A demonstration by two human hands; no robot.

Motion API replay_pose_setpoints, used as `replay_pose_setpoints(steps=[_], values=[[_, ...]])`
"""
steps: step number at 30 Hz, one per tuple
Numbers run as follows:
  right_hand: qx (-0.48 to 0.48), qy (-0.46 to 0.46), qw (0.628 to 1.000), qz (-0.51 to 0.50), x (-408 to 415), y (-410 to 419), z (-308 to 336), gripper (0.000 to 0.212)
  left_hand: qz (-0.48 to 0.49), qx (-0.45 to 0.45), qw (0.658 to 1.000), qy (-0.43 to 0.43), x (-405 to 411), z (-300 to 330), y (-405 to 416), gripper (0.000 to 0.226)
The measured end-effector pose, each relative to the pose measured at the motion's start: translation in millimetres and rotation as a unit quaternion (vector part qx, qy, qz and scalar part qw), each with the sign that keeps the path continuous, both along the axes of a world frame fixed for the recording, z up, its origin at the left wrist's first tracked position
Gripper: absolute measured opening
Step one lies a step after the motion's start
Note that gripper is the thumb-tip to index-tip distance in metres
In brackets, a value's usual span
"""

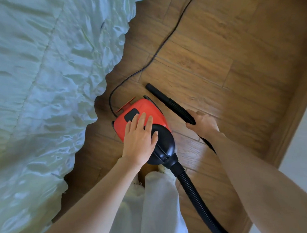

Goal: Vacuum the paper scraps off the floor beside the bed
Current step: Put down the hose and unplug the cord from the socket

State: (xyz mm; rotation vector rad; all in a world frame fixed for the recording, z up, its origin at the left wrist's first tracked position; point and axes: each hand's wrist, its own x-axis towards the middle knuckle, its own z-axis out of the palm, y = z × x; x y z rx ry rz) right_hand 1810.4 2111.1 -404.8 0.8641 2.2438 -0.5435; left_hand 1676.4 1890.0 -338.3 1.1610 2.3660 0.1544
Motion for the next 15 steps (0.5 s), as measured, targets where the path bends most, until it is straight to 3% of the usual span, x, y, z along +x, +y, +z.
replay_pose_setpoints(steps=[3, 7, 15], values=[[0.001, -0.045, 0.997, 0.061, -3.1, 1.6, -25.1, 0.056, -0.005, -0.004, 1.0, 0.006, -3.1, -14.5, 1.6, 0.051], [0.04, -0.068, 0.996, 0.052, -13.4, 11.0, -30.8, 0.05, -0.004, -0.028, 1.0, 0.008, -6.3, -21.6, -0.4, 0.051], [0.132, -0.028, 0.984, 0.114, -44.3, 32.1, 51.7, 0.053, 0.021, -0.033, 0.999, -0.008, -15.9, 37.5, 17.0, 0.051]])
